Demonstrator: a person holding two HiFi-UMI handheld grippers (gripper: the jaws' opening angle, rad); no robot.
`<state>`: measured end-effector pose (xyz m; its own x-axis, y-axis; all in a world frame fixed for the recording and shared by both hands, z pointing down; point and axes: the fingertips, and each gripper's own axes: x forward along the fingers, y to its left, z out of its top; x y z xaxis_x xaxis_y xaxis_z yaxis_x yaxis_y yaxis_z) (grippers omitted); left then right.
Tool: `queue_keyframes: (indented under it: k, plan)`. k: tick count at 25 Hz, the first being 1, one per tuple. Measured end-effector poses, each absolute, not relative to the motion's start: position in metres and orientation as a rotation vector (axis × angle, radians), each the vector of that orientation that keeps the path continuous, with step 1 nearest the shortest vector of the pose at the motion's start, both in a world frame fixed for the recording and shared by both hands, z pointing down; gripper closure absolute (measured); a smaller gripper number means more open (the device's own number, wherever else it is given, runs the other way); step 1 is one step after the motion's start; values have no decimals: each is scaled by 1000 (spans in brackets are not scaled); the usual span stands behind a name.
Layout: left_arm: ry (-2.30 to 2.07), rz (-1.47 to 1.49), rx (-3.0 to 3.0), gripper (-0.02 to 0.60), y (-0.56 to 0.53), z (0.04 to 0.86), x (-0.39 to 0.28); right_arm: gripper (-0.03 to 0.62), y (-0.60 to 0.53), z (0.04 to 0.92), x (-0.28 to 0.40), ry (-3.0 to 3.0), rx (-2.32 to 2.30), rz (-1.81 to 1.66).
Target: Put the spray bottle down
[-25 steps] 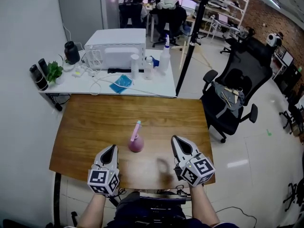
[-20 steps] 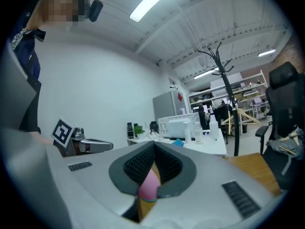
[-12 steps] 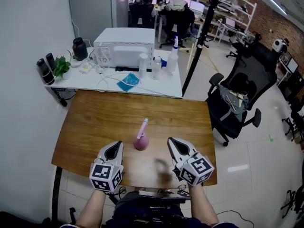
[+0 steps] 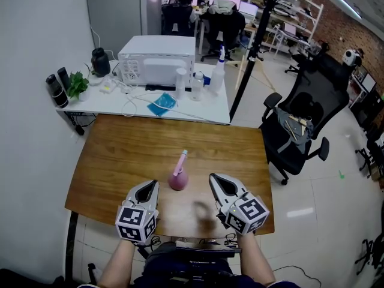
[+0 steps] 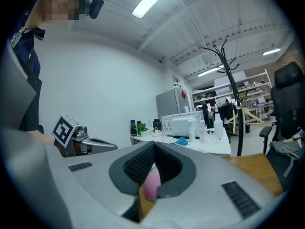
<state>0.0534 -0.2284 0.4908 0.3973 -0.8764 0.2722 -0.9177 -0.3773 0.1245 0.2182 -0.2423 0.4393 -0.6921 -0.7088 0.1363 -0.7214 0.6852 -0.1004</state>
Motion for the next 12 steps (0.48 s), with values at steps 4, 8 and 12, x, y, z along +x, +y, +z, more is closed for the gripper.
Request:
queue_keyframes:
  k: [4, 8, 12]
  plan:
    - [-1572, 261, 2412, 575, -230, 495, 55, 589, -243, 440, 219, -2800, 1203, 223]
    - [-1565, 272, 2411, 575, -230, 497, 56, 589, -243, 441, 219, -2795, 1206, 227]
    - [-1585, 294, 2408, 575, -230, 499, 54, 589, -244, 443, 218, -2788, 1206, 229]
